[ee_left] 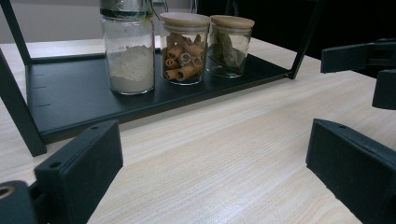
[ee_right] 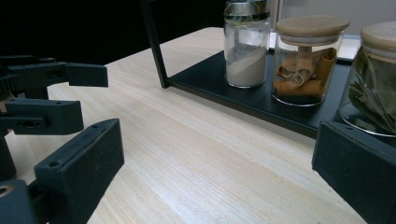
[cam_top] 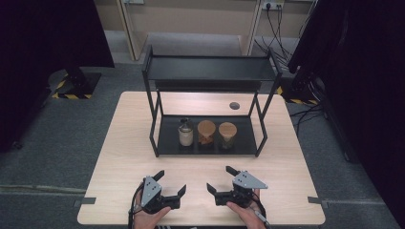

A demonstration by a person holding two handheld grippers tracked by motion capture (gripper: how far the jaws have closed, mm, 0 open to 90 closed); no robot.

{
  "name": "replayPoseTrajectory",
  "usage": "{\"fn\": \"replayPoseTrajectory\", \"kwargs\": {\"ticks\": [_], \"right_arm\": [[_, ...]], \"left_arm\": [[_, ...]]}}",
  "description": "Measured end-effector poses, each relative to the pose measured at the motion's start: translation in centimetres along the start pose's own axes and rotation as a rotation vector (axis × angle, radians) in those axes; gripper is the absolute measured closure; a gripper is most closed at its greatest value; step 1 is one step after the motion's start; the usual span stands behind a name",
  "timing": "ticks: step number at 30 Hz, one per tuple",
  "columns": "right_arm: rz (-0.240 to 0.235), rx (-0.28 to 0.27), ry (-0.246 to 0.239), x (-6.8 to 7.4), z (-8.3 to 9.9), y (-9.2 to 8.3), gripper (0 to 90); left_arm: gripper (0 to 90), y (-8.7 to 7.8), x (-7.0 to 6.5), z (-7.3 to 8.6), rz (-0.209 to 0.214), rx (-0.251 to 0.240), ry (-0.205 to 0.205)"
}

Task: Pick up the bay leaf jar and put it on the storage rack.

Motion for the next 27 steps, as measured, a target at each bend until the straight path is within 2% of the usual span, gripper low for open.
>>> {"fn": "replayPoseTrajectory", "kwargs": {"ticks": [27], "right_arm": [[0.014, -0.016, 0.020, -0.58, -0.27, -0.31, 2.7]], "left_arm": [[2.9, 0.06, 0.09, 0.06, -0.008, 0.002, -0.005]]}}
Point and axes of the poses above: each handheld gripper's, and its own axes: y roughly forward along the jaws, z roughly out of its underside, x roughly to its left, the point moved 7 cm from there along y, roughly forward along the jaws, and after that the axes turned 14 degrees about y, right-handed, at the moved point
